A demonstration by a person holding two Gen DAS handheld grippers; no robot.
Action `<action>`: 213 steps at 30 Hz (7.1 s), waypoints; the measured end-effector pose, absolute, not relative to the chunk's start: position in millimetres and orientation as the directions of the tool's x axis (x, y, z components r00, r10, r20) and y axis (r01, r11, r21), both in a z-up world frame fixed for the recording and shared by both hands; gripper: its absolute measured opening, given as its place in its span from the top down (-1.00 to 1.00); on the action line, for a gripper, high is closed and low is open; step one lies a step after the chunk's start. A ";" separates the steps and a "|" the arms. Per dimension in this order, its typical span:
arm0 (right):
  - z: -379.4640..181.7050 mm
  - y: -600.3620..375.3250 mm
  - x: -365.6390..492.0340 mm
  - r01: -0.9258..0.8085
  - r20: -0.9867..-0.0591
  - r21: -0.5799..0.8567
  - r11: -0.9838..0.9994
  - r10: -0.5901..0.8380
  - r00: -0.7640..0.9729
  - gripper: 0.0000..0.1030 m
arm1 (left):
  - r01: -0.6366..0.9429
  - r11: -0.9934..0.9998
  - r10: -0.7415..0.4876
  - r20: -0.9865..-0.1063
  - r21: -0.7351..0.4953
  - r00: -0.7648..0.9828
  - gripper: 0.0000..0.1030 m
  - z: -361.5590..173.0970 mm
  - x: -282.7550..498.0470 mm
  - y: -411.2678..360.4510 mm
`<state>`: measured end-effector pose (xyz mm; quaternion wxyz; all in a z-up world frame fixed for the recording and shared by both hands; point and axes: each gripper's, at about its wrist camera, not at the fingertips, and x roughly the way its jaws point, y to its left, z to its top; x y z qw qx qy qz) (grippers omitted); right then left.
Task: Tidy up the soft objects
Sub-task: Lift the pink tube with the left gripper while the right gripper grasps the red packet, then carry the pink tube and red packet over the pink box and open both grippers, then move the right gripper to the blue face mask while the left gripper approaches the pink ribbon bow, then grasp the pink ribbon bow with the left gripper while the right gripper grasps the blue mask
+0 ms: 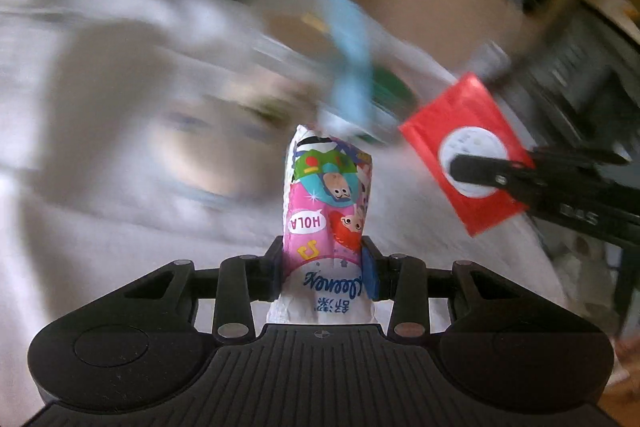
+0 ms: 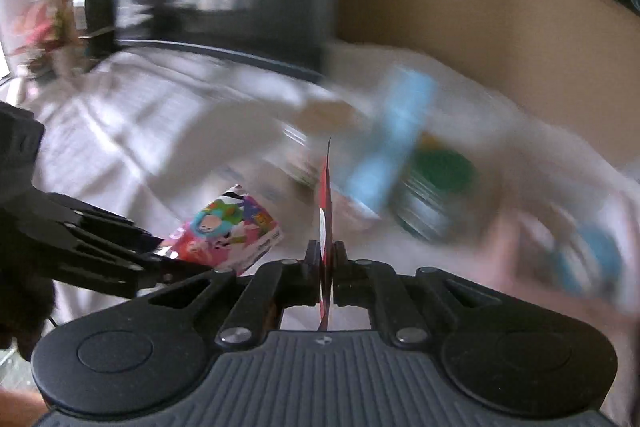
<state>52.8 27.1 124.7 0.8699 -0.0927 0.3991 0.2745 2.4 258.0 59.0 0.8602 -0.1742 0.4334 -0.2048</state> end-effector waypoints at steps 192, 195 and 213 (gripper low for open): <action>6.8 -99.1 28.5 -0.219 -0.739 0.044 0.975 0.179 0.649 -1.00 | 0.219 0.968 -0.226 -0.790 -0.119 0.570 0.50 25.4 98.4 172.5; 7.2 -99.4 29.8 -0.223 -0.744 0.050 0.974 0.185 0.641 -1.00 | 0.185 0.970 -0.238 -0.783 -0.160 0.574 0.50 25.1 97.1 177.7; 53.5 -35.2 33.9 -0.447 -0.725 0.016 0.894 0.318 0.611 -0.77 | 0.184 0.945 -0.324 -0.723 -0.268 0.610 0.70 28.9 58.3 198.8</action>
